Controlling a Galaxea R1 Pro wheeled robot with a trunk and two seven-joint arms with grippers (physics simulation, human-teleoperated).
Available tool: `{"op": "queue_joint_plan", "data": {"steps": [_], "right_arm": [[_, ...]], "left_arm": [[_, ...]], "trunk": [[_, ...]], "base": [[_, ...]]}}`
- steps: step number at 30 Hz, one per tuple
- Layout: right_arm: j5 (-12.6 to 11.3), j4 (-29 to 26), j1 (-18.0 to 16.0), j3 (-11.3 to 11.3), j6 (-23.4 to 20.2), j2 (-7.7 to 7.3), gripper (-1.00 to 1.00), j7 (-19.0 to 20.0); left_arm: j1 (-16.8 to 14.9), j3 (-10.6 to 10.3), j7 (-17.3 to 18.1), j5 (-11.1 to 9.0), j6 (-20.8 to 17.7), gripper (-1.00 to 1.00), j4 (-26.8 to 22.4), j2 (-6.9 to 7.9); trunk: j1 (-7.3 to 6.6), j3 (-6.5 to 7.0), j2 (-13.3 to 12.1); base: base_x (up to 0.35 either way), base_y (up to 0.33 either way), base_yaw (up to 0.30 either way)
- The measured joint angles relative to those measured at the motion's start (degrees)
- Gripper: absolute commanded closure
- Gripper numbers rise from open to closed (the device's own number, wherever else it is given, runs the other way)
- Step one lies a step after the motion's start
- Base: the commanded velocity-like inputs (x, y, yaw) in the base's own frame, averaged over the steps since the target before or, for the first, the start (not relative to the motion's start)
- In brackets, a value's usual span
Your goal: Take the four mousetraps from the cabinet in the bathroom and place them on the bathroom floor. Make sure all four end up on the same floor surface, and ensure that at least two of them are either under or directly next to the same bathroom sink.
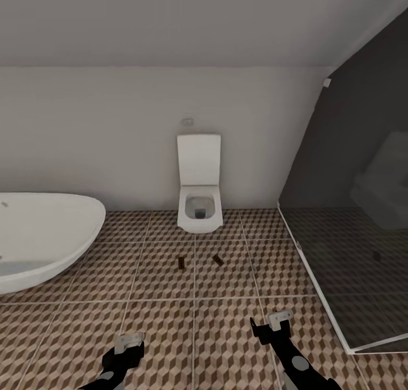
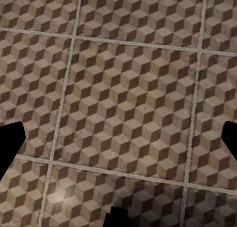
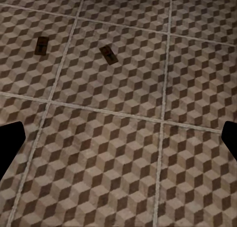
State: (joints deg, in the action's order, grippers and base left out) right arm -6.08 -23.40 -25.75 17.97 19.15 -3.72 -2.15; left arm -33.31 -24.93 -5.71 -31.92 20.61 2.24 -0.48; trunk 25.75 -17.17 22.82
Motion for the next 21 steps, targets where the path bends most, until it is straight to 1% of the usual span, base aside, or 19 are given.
{"op": "queue_joint_plan", "data": {"steps": [21], "right_arm": [[0.0,0.0,0.0,-0.1,0.0,-0.02,-1.0,0.0]], "left_arm": [[0.0,0.0,0.0,0.0,0.0,-1.0,0.0,0.05]], "trunk": [[0.0,2.0,0.0]], "base": [[0.0,0.0,0.0]]}}
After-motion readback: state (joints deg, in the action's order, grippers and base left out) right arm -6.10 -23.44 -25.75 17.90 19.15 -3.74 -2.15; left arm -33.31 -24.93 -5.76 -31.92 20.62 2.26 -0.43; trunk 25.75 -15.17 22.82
